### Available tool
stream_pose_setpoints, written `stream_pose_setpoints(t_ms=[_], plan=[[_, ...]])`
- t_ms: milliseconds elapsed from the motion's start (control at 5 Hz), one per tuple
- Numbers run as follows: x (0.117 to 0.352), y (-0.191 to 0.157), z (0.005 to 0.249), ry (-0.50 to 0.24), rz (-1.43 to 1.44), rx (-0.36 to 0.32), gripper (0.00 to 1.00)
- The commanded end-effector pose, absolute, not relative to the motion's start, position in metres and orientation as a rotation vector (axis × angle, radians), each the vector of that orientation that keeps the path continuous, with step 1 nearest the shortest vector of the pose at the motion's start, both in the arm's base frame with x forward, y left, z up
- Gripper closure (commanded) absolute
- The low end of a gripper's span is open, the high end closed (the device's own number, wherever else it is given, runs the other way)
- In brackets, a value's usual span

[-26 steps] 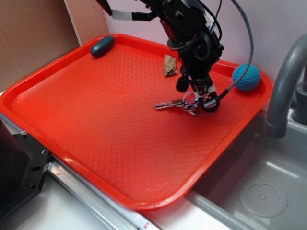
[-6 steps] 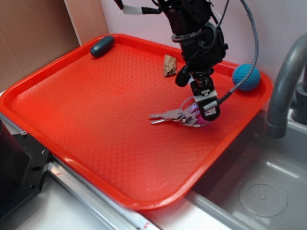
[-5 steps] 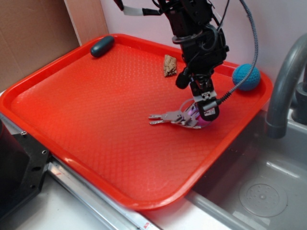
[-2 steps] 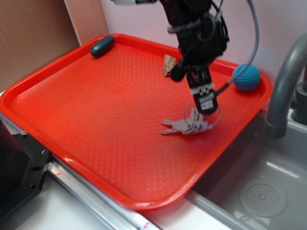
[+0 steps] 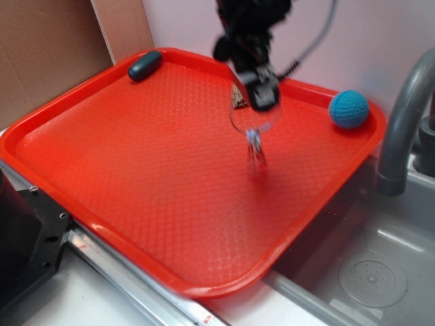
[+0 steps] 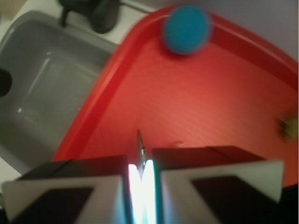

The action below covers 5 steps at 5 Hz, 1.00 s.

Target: Grab the silver keys.

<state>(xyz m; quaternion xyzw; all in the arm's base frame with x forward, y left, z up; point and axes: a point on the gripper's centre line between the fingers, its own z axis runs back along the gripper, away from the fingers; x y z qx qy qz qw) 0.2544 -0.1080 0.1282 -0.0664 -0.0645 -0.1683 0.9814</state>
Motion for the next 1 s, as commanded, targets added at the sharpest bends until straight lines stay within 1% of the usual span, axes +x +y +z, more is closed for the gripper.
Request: stream_pose_setpoints(t_ms=[0, 200, 400, 600, 800], plan=[[0.227, -0.019, 0.192, -0.010, 0.157, -0.031, 1.00], [0.202, 0.003, 0.215, 0.010, 0.407, -0.013, 1.00], [0.184, 0.000, 0.242, -0.142, 0.584, 0.042, 1.00], [0.197, -0.011, 0.251, -0.192, 0.512, 0.059, 1.00], [0.204, -0.020, 0.247, -0.202, 0.480, 0.077, 1.00]])
